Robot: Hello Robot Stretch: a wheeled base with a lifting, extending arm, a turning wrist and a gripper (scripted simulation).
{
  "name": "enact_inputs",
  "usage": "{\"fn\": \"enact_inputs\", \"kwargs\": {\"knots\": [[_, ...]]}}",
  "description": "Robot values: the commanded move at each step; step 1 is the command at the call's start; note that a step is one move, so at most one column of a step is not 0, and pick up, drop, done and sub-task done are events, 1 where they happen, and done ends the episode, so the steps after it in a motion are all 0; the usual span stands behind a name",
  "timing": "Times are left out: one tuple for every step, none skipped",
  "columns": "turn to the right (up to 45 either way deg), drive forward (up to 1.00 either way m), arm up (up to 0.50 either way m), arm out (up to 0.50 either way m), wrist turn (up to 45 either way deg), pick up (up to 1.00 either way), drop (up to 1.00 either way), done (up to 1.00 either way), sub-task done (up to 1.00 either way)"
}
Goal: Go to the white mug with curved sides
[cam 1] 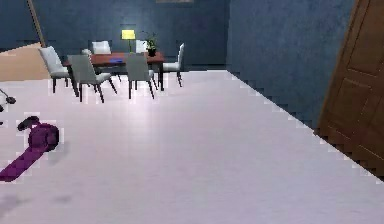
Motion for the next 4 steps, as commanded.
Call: {"fn": "enact_inputs", "kwargs": {"knots": [[-3.0, 0.0, 0.0, 0.0, 0.0, 0.0, 0.0, 0.0, 0.0], [0.0, 0.55, 0.0, 0.0, 0.0, 0.0, 0.0, 0.0, 0.0], [-45.0, 0.0, 0.0, 0.0, 0.0, 0.0, 0.0, 0.0, 0.0], [-27.0, 0.0, 0.0, 0.0, 0.0, 0.0, 0.0, 0.0, 0.0]]}}
